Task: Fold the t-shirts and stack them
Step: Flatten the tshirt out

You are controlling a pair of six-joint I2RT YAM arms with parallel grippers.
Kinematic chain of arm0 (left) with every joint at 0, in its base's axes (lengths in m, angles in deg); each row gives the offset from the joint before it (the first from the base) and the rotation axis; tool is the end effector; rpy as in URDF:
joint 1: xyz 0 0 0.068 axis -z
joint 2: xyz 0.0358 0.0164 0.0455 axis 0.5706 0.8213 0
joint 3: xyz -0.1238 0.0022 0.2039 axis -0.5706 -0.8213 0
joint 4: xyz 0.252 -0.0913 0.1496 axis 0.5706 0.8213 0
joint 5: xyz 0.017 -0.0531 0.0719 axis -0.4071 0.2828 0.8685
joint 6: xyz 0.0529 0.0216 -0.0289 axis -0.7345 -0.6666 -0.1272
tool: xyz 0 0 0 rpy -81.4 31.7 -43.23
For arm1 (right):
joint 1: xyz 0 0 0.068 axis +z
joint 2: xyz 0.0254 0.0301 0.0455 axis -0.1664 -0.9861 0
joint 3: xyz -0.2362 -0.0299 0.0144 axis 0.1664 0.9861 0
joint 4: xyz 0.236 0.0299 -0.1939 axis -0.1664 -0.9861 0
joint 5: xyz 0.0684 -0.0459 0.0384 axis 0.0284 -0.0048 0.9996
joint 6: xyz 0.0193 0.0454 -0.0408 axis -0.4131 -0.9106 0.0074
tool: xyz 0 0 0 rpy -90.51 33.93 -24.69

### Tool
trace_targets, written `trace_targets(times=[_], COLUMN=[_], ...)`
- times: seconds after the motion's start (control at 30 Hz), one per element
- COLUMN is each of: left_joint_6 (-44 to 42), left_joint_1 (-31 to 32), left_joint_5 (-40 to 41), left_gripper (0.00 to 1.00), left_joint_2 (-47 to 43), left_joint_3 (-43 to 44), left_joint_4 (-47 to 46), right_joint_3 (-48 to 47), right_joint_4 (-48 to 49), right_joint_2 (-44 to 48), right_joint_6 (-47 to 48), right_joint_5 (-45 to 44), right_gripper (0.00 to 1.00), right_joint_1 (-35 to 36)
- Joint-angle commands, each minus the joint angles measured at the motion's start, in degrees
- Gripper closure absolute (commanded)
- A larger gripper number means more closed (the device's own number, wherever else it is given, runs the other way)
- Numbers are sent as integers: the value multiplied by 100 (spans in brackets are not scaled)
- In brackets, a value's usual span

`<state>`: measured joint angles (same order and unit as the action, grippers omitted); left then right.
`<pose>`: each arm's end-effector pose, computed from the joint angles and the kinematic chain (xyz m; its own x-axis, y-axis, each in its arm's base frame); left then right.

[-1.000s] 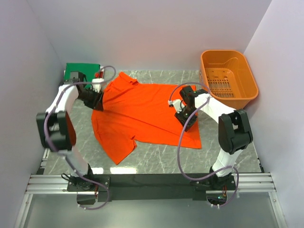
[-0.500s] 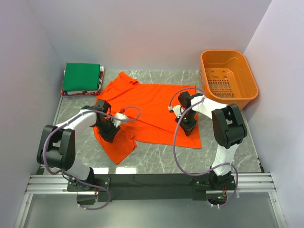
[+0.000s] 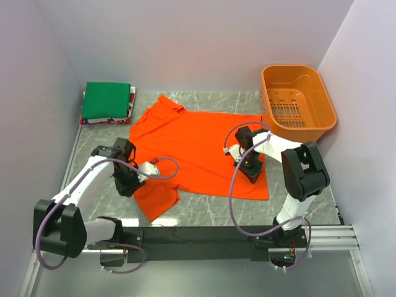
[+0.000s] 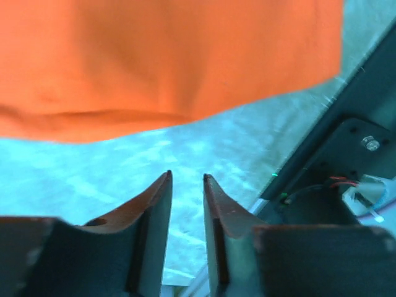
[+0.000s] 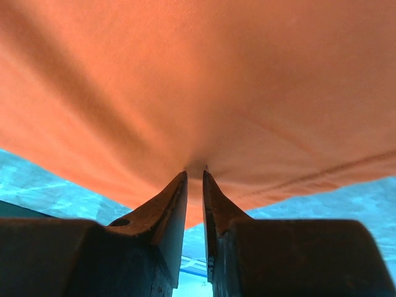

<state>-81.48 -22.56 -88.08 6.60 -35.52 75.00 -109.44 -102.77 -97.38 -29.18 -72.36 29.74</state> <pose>0.2315 -0.0616 0.1428 -0.4250 0.8817 -0.2049 0.9052 0.4129 -0.1009 0.3012 0.1133 0.0723 -0.6611 -0.7502 0.0129 -0.7482 0.6605 0.0627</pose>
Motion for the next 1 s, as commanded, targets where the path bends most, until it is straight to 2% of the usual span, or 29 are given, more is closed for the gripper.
trace_targets(times=[0.0,0.07,0.2,0.3,0.4,0.57,0.73,0.8,0.9,0.97], left_joint_6=[-102,356,1435,1684,1650,1281,1000,947,920,982], left_joint_1=[-177,-238,-449,-599,-687,-722,-722,-722,-766,-844], left_joint_5=[-269,-217,-103,46,152,214,4,-41,-251,-698], left_gripper=[65,63,61,62,62,64,67,68,66,62], left_joint_2=[204,653,2198,2964,3309,2855,2081,1703,1377,1454], left_joint_3=[799,1257,2057,2488,2542,1620,426,204,264,965], left_joint_4=[-93,-595,-1668,-2065,-2171,-1918,-1302,-1013,-731,-484], right_joint_3=[-326,-775,-1232,-1294,-1277,-1014,-531,-381,-529,-661], right_joint_4=[-57,-119,12,232,285,356,146,22,-487,-760], right_joint_2=[404,230,-341,-815,-1045,-1099,-669,-371,-63,44], right_joint_6=[131,-9,-159,-203,-204,-125,112,253,420,499], right_joint_5=[44,149,80,-122,-105,-131,140,403,938,1028], right_gripper=[76,76,77,77,78,78,78,78,77,77], right_joint_1=[5,-4,5,5,-4,5,84,189,207,207])
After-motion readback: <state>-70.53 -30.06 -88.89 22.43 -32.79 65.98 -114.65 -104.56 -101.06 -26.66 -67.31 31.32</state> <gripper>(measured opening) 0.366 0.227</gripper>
